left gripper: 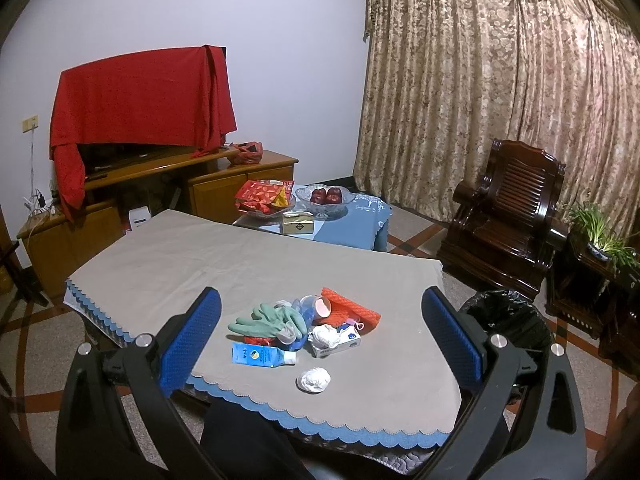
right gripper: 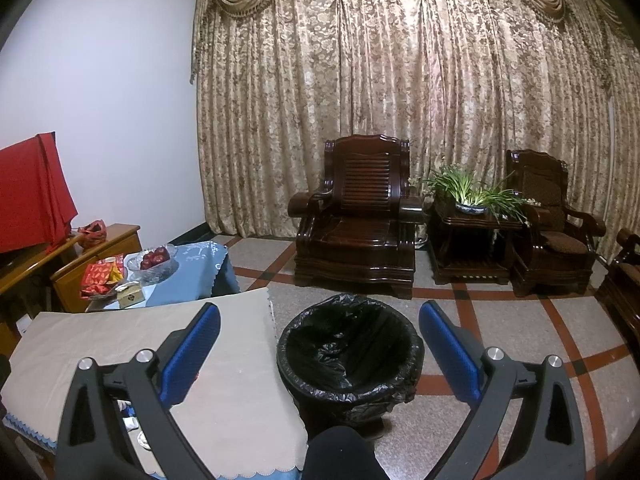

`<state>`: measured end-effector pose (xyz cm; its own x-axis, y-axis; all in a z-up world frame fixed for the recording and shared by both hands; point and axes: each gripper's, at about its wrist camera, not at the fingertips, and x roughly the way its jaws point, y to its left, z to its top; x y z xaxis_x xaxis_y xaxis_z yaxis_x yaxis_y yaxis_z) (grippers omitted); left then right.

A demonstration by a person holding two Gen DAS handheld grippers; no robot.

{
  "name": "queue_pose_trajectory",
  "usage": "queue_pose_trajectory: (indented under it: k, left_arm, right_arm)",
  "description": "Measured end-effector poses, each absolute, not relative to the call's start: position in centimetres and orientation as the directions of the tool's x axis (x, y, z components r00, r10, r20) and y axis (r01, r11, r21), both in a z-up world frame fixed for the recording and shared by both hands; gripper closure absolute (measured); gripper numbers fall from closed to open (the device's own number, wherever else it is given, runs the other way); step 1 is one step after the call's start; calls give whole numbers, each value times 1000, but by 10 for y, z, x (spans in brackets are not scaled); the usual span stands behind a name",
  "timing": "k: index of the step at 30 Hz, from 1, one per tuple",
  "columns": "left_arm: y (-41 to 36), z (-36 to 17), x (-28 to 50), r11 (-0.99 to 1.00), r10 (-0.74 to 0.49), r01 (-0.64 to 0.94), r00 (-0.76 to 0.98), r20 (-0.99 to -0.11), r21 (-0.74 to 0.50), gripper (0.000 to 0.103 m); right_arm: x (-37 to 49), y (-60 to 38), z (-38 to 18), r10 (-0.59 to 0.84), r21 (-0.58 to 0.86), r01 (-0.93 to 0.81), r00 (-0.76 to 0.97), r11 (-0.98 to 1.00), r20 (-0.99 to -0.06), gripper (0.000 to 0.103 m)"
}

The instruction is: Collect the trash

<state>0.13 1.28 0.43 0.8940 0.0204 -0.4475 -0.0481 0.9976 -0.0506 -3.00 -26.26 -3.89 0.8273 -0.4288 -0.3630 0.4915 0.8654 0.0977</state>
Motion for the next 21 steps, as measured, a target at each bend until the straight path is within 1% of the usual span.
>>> queue_pose_trajectory:
  k: [15, 17, 21]
  left_arm:
    - [20, 11, 1, 998, 22, -49, 893, -450, -48, 5]
    - [12, 3, 1, 998, 22, -48, 894, -447, -46, 5]
    - [14, 5, 0, 998, 23, -48, 894, -448, -46, 5]
  right_arm:
    - [-29, -261, -42, -429, 97, 491, 827, 865, -363, 6]
    - [-29, -261, -42, -429, 98, 492, 827, 865, -363, 6]
    - [-28, -259, -44, -428, 96, 491, 827, 866, -365, 6]
